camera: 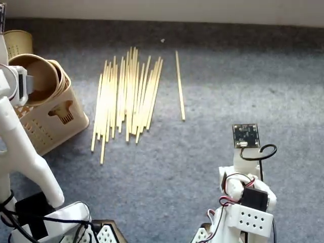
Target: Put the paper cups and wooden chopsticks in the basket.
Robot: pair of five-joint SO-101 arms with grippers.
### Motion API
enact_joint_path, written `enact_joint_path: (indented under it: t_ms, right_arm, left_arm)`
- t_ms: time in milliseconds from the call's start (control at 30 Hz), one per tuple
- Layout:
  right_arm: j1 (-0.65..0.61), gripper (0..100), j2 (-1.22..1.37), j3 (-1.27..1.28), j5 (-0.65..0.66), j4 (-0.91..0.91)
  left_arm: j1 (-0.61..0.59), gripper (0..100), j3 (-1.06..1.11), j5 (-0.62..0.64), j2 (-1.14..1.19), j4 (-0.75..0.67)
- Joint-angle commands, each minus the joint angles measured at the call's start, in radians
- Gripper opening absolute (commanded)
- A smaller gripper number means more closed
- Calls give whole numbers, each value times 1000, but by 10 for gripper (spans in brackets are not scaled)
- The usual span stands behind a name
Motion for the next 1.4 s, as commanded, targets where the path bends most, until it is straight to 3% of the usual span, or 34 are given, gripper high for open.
enact_joint_path:
  t_ms: [0, 200, 367, 533, 867, 1100, 1367]
  right_arm:
    - [-5, 50, -5, -5, -11, -18]
    - [-5, 50, -5, -5, -11, -18]
    - [-5, 50, -5, -5, -11, -18]
    - [-4, 50, -5, -5, -11, -18]
    - [-4, 50, -5, -5, -11, -18]
    - [-8, 50, -5, -5, -11, -18]
    - [-5, 50, -5, -5, -11, -18]
  left_arm:
    - [-68, 213, -122, -6, -28, 6]
    - [-220, 213, -294, -6, -28, 11]
    - [-255, 213, -288, -6, -18, 12]
    - [-255, 213, -139, -8, -18, -17]
    - [-294, 213, 308, -11, -19, -233]
    - [-317, 213, 498, -115, -19, -328]
    - [-208, 213, 788, -110, -19, -454]
